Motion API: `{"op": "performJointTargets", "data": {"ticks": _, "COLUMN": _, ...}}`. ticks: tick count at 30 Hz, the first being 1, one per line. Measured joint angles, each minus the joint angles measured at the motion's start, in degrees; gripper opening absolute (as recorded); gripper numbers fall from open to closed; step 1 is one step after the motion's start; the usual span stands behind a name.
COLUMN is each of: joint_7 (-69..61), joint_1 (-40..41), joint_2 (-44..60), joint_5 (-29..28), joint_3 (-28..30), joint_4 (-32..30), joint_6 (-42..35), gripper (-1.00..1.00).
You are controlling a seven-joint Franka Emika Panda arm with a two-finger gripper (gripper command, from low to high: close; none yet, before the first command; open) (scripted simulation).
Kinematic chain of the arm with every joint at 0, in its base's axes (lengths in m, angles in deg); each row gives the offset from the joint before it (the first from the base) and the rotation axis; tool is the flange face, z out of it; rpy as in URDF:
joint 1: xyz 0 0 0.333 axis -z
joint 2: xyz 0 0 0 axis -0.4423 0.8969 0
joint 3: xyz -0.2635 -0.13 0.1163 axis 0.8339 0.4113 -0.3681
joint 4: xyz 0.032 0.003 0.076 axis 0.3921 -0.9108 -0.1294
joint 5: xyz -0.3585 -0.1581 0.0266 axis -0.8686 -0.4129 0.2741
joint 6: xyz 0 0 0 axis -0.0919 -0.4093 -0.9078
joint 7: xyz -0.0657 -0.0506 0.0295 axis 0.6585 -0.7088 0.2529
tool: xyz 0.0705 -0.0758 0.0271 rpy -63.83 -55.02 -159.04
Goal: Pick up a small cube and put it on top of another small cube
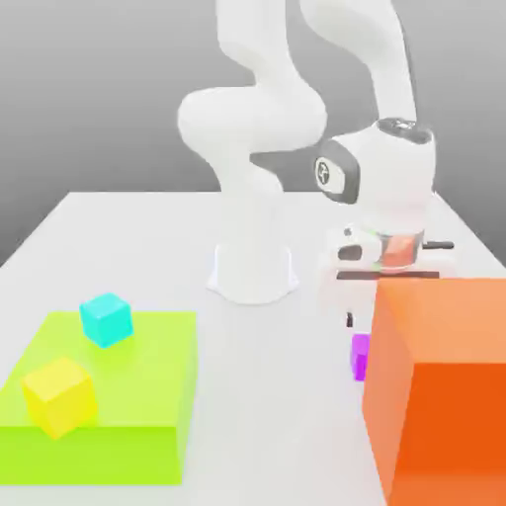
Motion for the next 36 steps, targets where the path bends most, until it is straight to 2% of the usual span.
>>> {"op": "performJointTargets", "data": {"ticks": 2, "joint_7": 5.6, "joint_1": -0.1, "joint_2": 3.7, "joint_5": -8.3, "joint_3": 2.4, "joint_4": 0.6, "joint_6": 2.7, "gripper": 0.0}}
{"op": "performJointTargets", "data": {"ticks": 5, "joint_7": 13.7, "joint_1": -9.2, "joint_2": 9.0, "joint_5": -19.8, "joint_3": 14.8, "joint_4": 1.7, "joint_6": 6.8, "gripper": 0.0}}
{"op": "performJointTargets", "data": {"ticks": 8, "joint_7": 16.3, "joint_1": -20.3, "joint_2": 14.0, "joint_5": -22.7, "joint_3": 26.4, "joint_4": 2.5, "joint_6": 11.1, "gripper": 0.0}}
{"op": "performJointTargets", "data": {"ticks": 9, "joint_7": 16.5, "joint_1": -22.3, "joint_2": 15.1, "joint_5": -22.8, "joint_3": 28.3, "joint_4": 2.7, "joint_6": 12.1, "gripper": -1.0}}
{"op": "performJointTargets", "data": {"ticks": 15, "joint_7": 16.8, "joint_1": -23.3, "joint_2": 15.6, "joint_5": -23.0, "joint_3": 29.3, "joint_4": 2.7, "joint_6": 12.6, "gripper": -1.0}}
{"op": "performJointTargets", "data": {"ticks": 17, "joint_7": 16.1, "joint_1": -20.7, "joint_2": 13.9, "joint_5": -22.4, "joint_3": 26.7, "joint_4": 2.5, "joint_6": 11.2, "gripper": -1.0}}
{"op": "performJointTargets", "data": {"ticks": 19, "joint_7": 13.1, "joint_1": -16.5, "joint_2": 10.9, "joint_5": -18.8, "joint_3": 21.6, "joint_4": 1.9, "joint_6": 8.7, "gripper": -1.0}}
{"op": "performJointTargets", "data": {"ticks": 21, "joint_7": 8.1, "joint_1": -14.9, "joint_2": 7.5, "joint_5": -11.8, "joint_3": 18.1, "joint_4": 1.3, "joint_6": 6.0, "gripper": -1.0}}
{"op": "performJointTargets", "data": {"ticks": 23, "joint_7": 4.3, "joint_1": -15.7, "joint_2": 3.9, "joint_5": -6.3, "joint_3": 16.9, "joint_4": 0.6, "joint_6": 3.1, "gripper": -1.0}}
{"op": "performJointTargets", "data": {"ticks": 26, "joint_7": 2.0, "joint_1": -17.4, "joint_2": -1.3, "joint_5": -2.6, "joint_3": 17.4, "joint_4": -0.5, "joint_6": -1.1, "gripper": -1.0}}
{"op": "performJointTargets", "data": {"ticks": 27, "joint_7": 2.8, "joint_1": -17.0, "joint_2": -2.1, "joint_5": -3.5, "joint_3": 17.4, "joint_4": -0.5, "joint_6": -2.6, "gripper": -1.0}}
{"op": "performJointTargets", "data": {"ticks": 30, "joint_7": 4.0, "joint_1": -16.7, "joint_2": -0.6, "joint_5": -11.0, "joint_3": 17.0, "joint_4": 1.3, "joint_6": -6.9, "gripper": -1.0}}
{"op": "performJointTargets", "data": {"ticks": 36, "joint_7": -5.4, "joint_1": -20.8, "joint_2": 4.5, "joint_5": -24.2, "joint_3": 15.1, "joint_4": 8.0, "joint_6": -14.3, "gripper": -1.0}}
